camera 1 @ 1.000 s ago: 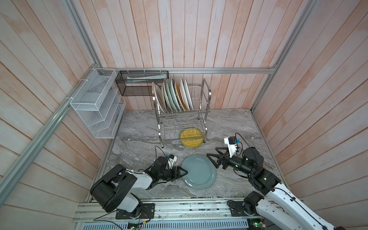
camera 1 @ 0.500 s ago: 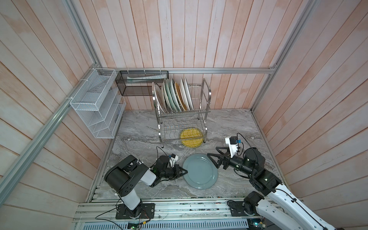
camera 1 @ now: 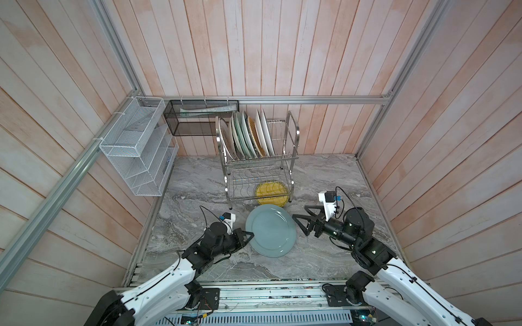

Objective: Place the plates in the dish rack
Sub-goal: 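Close the left gripper on the pale teal plate rim and tilt it up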

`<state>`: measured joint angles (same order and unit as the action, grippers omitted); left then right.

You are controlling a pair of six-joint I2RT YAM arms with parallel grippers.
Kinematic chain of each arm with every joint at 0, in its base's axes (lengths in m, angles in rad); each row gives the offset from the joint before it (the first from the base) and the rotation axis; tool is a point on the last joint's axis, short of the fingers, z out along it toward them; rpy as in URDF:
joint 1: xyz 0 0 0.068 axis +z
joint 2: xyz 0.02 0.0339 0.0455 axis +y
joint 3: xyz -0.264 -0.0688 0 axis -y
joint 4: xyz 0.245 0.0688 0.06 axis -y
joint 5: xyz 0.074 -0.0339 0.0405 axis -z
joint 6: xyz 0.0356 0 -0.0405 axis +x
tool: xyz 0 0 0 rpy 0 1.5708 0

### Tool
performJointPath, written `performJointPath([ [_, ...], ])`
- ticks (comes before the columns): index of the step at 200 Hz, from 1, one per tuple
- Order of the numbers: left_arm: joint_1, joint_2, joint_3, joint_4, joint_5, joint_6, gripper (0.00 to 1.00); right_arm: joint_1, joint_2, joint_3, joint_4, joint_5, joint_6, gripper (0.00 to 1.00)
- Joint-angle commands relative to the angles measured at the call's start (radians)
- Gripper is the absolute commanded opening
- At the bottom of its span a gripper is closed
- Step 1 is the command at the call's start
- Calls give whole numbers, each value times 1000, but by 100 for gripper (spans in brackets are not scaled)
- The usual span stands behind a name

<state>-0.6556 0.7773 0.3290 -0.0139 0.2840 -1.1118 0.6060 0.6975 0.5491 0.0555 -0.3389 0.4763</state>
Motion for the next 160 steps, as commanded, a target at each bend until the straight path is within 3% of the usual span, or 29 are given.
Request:
performJointPath([
  [1, -3, -147, 111, -236, -136, -21, 0, -1, 46, 6, 120, 19, 30, 98],
  [42, -2, -200, 293, -520, -311, -99, 0, 43, 157, 41, 220, 123, -109, 98],
  [78, -3, -43, 498, -680, -399, -154, 0, 73, 238, 22, 355, 170, -325, 98],
  [120, -3, 105, 661, -756, -450, -193, 0, 182, 294, 2, 396, 207, -675, 98],
  [160, -4, 172, 751, -770, -454, -215, 0, 256, 293, -41, 415, 157, -867, 96],
])
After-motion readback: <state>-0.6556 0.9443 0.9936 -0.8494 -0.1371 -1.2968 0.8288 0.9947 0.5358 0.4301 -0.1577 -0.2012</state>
